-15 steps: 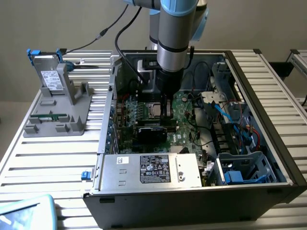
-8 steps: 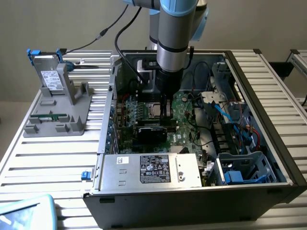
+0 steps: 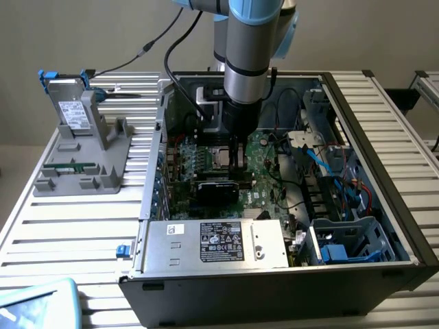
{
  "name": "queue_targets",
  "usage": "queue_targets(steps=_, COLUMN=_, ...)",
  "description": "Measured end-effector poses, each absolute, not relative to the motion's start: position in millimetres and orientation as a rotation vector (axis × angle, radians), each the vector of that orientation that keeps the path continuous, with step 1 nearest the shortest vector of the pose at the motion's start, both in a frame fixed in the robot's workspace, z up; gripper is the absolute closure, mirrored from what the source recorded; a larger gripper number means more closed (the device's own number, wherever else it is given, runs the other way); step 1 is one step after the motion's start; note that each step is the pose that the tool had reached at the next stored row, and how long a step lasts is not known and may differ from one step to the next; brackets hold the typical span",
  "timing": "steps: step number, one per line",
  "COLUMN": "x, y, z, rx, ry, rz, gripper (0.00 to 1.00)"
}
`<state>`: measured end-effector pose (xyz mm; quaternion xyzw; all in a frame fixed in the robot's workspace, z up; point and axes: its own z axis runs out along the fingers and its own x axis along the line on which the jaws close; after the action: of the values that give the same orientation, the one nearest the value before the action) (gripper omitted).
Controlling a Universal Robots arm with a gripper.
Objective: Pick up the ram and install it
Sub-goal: 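Insert the ram into the slot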
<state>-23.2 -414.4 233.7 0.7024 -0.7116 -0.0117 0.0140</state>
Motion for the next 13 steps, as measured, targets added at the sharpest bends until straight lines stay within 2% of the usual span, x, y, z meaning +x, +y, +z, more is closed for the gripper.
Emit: queue_targets(steps=13, x=-23.0, y=-414.4, z=232.3, rx=2.187, ry=-2.216, rz=-0.037, gripper=0.87)
